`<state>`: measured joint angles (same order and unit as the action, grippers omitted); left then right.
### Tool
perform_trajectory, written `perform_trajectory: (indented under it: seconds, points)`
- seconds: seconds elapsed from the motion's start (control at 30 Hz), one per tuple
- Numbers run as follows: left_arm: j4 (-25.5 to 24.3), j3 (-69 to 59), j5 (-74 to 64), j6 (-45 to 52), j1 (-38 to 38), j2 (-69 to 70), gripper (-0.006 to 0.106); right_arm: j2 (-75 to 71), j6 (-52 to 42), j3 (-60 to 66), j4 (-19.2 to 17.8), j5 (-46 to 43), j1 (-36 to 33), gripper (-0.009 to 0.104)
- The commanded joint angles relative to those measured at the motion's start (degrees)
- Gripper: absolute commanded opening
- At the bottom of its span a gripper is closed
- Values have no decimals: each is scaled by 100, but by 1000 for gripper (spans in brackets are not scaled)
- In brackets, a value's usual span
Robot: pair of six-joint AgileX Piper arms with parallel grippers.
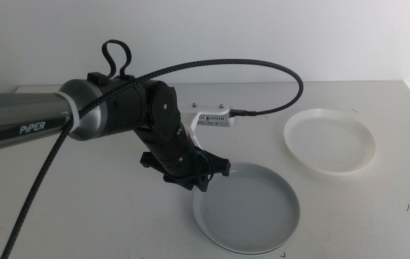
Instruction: Stack the three bowls on top of each other.
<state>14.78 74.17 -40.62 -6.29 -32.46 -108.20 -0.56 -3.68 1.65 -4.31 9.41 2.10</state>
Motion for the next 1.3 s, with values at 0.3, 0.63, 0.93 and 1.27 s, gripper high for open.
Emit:
perform_trajectory:
  seconds: [0.3, 0.63, 0.93, 1.27]
  points:
    - [-74, 169, 116, 629, -7, 942, 105, -154, -44, -40, -78, -438, 20, 52]
    - [-66, 169, -778, 1306, -7, 2811, 105, -154, -44, -40, -78, -438, 20, 52]
    - [-120, 169, -1651, 2217, -7, 4781, 105, -154, -44, -40, -78, -438, 20, 52]
    - [-113, 169, -1715, 2154, -7, 5548, 105, -154, -44, -40, -78, -438, 20, 52]
